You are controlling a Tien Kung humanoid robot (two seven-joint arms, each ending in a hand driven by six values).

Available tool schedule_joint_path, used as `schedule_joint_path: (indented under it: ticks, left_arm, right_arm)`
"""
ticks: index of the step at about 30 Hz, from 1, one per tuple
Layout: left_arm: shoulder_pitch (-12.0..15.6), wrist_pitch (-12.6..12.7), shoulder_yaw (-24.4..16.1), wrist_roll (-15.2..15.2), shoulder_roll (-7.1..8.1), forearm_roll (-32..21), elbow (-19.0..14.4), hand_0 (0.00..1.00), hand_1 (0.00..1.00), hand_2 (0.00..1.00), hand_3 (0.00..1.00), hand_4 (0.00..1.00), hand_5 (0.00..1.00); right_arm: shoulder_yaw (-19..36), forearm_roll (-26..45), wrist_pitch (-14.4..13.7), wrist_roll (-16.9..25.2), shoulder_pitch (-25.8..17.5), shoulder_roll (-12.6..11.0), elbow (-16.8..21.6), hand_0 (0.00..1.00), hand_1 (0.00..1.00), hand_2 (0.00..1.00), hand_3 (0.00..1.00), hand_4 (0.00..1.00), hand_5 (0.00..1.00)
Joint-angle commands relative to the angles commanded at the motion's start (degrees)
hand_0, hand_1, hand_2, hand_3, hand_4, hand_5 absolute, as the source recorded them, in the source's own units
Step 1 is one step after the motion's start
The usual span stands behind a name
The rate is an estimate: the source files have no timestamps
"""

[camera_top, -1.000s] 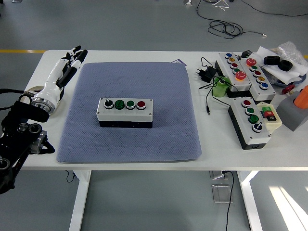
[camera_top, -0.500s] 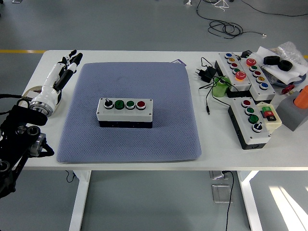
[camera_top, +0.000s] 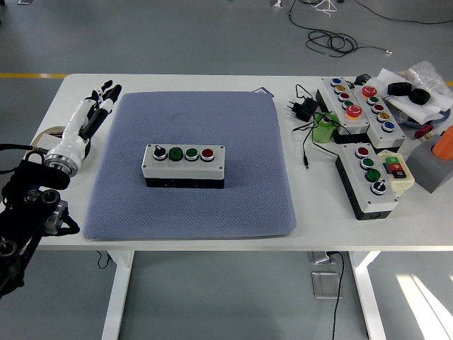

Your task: Pick up the button,place it on the desk,press the button,press the button

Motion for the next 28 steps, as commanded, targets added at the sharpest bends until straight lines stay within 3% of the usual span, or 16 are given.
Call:
schedule_joint_path:
  ticks: [17,28]
  left_arm:
    - [0.4,0.0,1.2,-0.4,0.37,-1.2,1.2,0.903,0.948,0.998,0.998,0.770,0.998]
    - [2.5,-1.4,0.1,-2.3,1.14,-9.3,-1.3,0.893,0.924,0.986,0.992,0.766,0.998]
  right_arm:
    - [-0.4,0.2,-0.1,-0.2,0.3,-0.1,0.0,0.787,0.797,0.817,0.751,0.412,0.479]
    - [-0.4,-0.7,-0.1,-0.5,0.1,-0.1,0.0,0.787,0.797,0.817,0.751,0.412,0.479]
